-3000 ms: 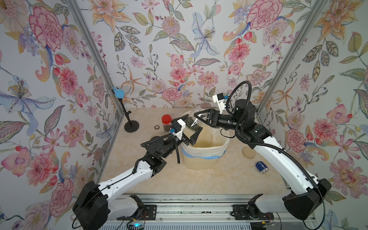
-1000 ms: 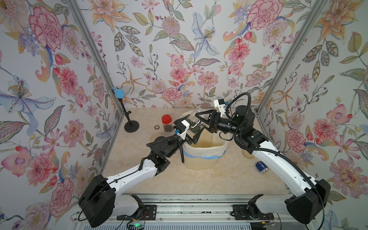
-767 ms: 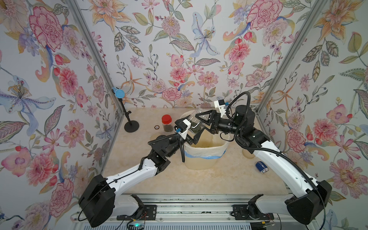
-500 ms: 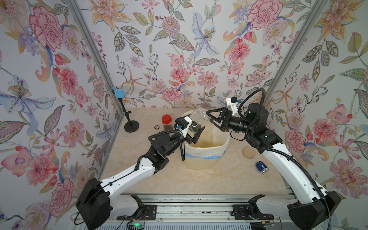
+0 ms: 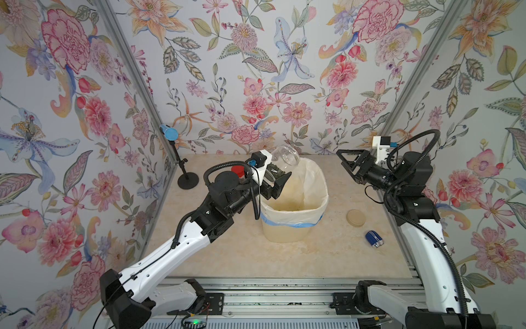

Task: Empty moldy tea leaves from jars
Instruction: Pour the moldy tea leaves from the jar into the trash bin.

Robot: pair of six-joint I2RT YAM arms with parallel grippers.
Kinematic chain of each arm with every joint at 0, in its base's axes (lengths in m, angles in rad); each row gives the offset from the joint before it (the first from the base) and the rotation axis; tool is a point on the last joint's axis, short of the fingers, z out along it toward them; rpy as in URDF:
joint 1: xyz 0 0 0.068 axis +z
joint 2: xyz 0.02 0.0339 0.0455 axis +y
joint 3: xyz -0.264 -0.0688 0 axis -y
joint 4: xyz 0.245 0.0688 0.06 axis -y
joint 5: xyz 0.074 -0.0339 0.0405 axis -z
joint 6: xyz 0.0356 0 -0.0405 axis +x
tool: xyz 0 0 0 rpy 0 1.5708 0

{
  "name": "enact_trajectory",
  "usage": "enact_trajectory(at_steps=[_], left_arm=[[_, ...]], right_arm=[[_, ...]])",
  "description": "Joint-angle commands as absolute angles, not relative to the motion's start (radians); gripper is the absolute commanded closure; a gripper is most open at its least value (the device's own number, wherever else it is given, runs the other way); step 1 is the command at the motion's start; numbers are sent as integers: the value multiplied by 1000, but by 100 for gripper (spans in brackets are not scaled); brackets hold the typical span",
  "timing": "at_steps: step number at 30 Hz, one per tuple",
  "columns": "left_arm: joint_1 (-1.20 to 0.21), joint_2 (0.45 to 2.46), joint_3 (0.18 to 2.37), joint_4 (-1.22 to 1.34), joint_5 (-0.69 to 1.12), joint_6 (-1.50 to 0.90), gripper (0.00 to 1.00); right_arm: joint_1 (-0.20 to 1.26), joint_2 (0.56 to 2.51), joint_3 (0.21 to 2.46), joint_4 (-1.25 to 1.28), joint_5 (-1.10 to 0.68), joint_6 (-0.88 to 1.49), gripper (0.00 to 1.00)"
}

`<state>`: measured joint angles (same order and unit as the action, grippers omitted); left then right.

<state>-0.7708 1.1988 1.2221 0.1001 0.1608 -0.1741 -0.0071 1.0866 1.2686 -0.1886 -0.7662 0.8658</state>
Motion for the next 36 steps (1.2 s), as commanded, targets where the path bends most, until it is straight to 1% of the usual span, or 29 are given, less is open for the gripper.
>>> enact_trajectory(at_steps=[1,5,9,12,14,16,17,19,20,21,23,27,33,36], left_arm=[[-777,1209,1354,-137,180,-269,55],[-779,1250,1449,-314,177,-334,55],[-781,1338,1541,-507,179,-402,56],[-781,1439,1645,-660,131,-424,56],[-775,1571,1791,-792,128,-431,55],[-770,1779,2009,-989,159,-418,58],[-772,1862,2111,-1082,165,-408,62],[-792,2031,2353,-1294,134,-402,63],[-809,2100,2476,-1355,132,-399,62],[-816,2118,2518,-1349,141,-415,62],[-816,2119,2515,-1353,144,-435,62],[-818,2024,2317,-1349,119,-414,63],[-804,1921,2332,-1352,82,-395,61],[-791,1916,2351,-1352,101,-371,61]], right_arm=[[-50,1058,1223,-166,-833,828,0],[-75,1021,1152,-105,-851,838,0],[-85,982,1061,-47,-864,843,0],[-86,952,967,47,-875,886,0],[-85,934,894,136,-896,941,0],[-86,908,827,200,-906,983,0],[-88,894,803,218,-911,997,0],[-97,856,759,244,-928,1015,0],[-105,835,742,240,-935,1014,0],[-117,816,727,238,-943,1015,0],[-144,796,710,237,-972,1015,0],[-207,781,686,254,-1025,1034,0],[-204,823,686,291,-1022,1042,0],[-204,834,680,270,-1023,1019,0]])
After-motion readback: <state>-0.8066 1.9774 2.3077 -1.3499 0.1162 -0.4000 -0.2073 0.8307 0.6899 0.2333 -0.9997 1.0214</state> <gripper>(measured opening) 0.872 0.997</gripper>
